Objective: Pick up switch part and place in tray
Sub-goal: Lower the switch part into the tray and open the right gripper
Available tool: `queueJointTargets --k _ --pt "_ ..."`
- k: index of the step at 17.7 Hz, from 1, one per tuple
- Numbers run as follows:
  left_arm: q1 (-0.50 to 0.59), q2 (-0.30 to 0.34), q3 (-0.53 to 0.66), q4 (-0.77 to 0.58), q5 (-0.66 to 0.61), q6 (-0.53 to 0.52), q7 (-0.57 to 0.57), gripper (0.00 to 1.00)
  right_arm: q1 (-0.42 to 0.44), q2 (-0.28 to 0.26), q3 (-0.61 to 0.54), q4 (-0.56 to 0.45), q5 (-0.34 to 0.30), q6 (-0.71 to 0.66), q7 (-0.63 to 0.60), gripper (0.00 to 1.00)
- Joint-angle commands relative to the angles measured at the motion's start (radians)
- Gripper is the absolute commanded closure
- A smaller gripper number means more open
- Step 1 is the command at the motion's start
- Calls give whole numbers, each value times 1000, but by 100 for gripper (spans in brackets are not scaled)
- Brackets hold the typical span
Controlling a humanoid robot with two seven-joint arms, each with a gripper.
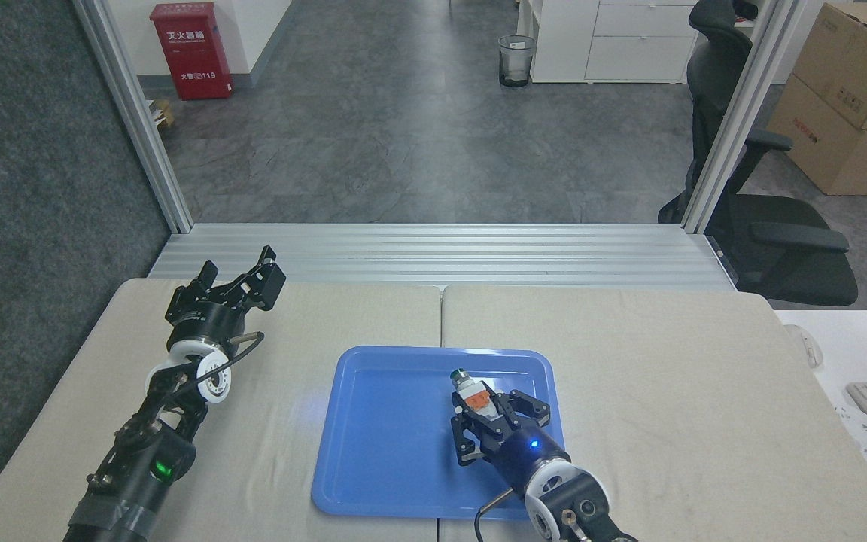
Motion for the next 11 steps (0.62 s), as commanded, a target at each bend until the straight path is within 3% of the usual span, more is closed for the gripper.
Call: queueJointTargets --k 1,2,3,6,9,11 --pt "0 0 0 0 0 0 1 0 35 60 128 90 22 32 -3 33" --pt "0 0 0 0 0 0 1 0 37 37 98 90 19 29 -13 15" --pt "0 0 0 0 0 0 1 0 34 20 57 90 16 26 -24 4" --pt "0 0 0 0 0 0 1 0 -3 29 -100 70 -4 26 -62 1" --pt "0 0 0 0 0 0 1 0 -162 18 -311 55 -10 23 -99 1" --pt "-1 0 0 0 0 0 1 0 -224 -17 -376 58 -15 20 -99 1"
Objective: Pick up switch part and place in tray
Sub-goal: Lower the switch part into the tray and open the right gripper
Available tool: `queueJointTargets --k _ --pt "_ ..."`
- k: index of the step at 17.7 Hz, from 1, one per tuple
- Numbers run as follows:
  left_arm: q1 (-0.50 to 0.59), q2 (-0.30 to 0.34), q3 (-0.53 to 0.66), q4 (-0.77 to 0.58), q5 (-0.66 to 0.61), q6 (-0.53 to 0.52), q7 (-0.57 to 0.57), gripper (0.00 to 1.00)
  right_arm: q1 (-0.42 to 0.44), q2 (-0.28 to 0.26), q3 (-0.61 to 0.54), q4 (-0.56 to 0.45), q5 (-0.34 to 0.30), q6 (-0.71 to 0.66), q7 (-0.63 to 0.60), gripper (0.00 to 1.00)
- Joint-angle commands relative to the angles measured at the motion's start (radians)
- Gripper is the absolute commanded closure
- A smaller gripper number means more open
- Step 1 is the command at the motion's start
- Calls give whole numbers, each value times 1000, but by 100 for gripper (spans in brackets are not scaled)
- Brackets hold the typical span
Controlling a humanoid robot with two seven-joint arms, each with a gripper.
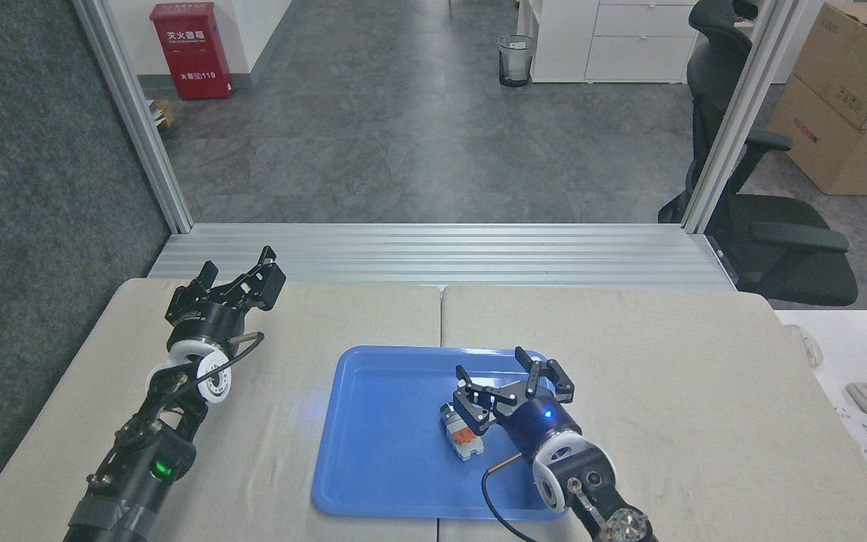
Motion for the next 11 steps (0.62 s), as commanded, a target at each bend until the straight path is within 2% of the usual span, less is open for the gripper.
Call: queueJointTargets --k 1,2,3,5,8,11 --pt "0 0 0 0 0 0 1 0 -158 -106 -310 11 -14 -9 -14 1" --pt "0 0 0 0 0 0 1 0 -158 -176 -324 13 -16 -11 -17 1" --pt "0 0 0 0 0 0 1 0 -157 -214 -330 14 -26 -10 -25 1" --pt "0 0 0 0 0 0 1 0 -122 -282 -340 22 -97 -10 -45 1" --pt "0 0 0 0 0 0 1 0 -59 -333 -341 19 -128 -14 -101 1" --pt "0 0 0 0 0 0 1 0 -25 -340 -350 17 -129 -11 -175 1"
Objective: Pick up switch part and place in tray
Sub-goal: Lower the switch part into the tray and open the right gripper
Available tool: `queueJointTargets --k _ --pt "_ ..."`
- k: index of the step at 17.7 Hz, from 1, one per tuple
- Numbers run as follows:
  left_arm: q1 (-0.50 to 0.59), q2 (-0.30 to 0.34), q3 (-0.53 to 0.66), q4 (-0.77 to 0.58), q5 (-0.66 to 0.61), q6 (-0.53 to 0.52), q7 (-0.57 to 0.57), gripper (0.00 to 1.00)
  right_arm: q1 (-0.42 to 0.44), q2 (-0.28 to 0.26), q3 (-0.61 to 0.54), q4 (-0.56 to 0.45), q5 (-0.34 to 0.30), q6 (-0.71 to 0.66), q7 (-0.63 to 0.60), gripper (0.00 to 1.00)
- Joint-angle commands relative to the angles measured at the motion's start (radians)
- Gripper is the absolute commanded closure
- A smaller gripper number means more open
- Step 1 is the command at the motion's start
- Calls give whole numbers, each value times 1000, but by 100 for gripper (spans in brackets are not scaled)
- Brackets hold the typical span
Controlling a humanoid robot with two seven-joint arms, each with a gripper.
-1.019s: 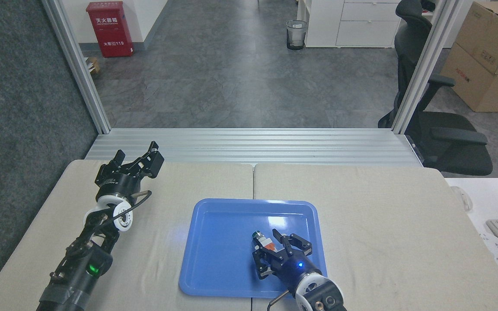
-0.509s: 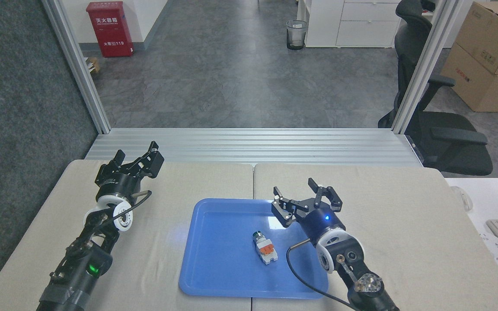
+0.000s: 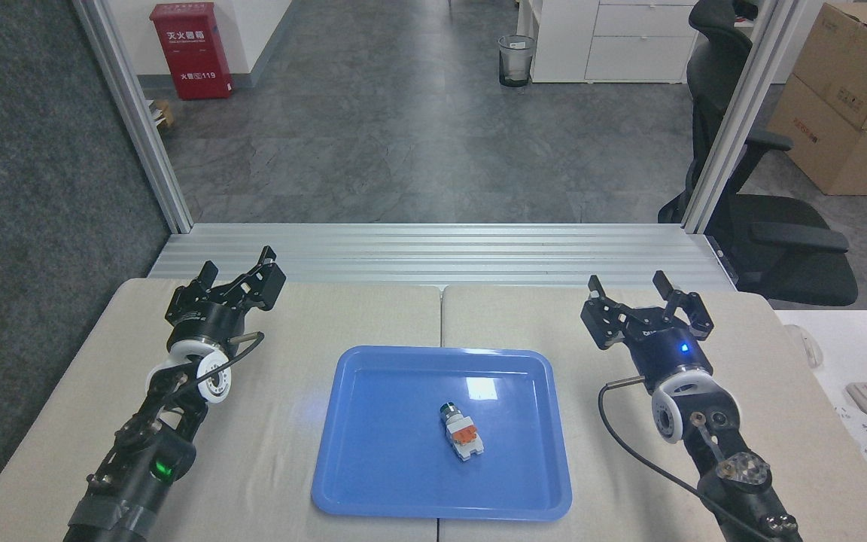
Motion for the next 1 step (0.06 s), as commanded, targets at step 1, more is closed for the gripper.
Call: queueJointTargets --k 1 --pt "0 0 0 0 0 0 1 0 51 -141 -148 7 -40 2 -50 1"
